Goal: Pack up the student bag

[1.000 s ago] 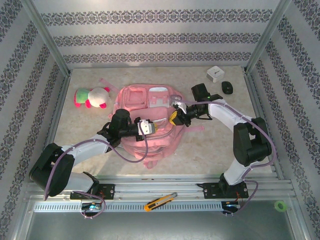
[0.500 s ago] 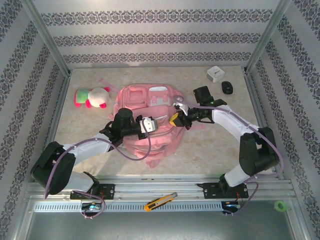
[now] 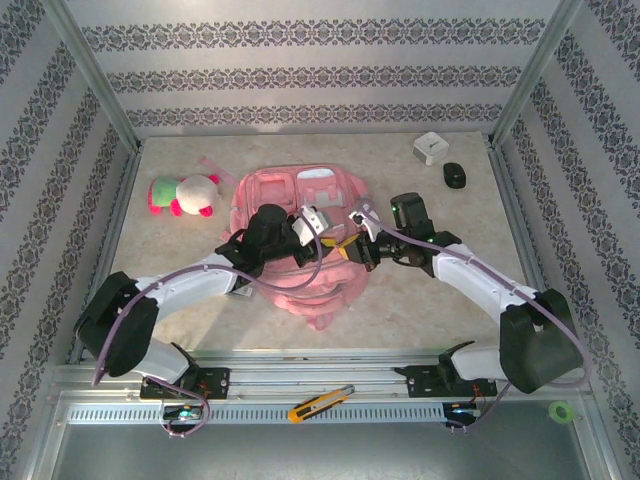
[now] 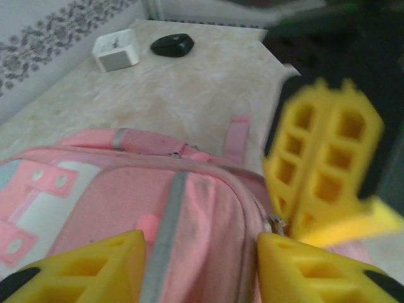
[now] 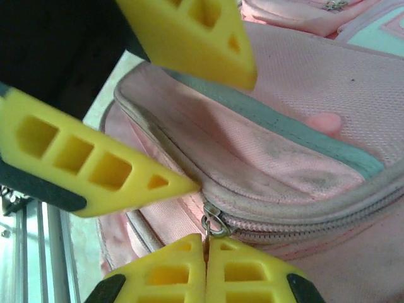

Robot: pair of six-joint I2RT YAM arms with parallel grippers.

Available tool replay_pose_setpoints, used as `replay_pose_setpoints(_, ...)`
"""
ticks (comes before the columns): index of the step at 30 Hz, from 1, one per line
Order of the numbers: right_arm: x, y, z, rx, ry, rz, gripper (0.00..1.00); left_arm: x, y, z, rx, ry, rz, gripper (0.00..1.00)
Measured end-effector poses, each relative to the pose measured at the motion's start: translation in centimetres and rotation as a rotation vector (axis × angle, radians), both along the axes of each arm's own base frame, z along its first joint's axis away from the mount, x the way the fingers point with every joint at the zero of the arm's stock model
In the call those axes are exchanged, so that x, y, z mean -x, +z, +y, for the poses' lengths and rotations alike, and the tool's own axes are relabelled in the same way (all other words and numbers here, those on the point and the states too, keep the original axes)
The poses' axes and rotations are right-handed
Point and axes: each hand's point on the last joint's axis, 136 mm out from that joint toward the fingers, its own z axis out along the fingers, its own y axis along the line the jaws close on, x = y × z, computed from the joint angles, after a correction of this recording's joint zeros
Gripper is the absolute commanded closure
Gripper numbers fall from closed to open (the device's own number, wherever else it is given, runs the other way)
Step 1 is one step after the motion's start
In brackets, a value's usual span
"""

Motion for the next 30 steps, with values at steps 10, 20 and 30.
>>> replay_pose_setpoints(10, 0.7, -0.7, 0.3, 0.000, -0.128, 0.079, 1.00, -1.8, 3.8, 10.7, 0.188, 0.555, 0.292, 0.37)
replay_pose_setpoints(20, 1.0, -1.0, 1.0, 0.042, -0.202, 0.076, 1.00, 1.8, -6.7, 14.8, 0.241, 0.810, 0.698, 0.49)
replay_pose_setpoints(30, 1.5, -1.8, 1.7, 0.089, -0.248, 0.088, 1.00, 1.6, -8.4, 13.2, 0.406, 0.850, 0.894, 0.84)
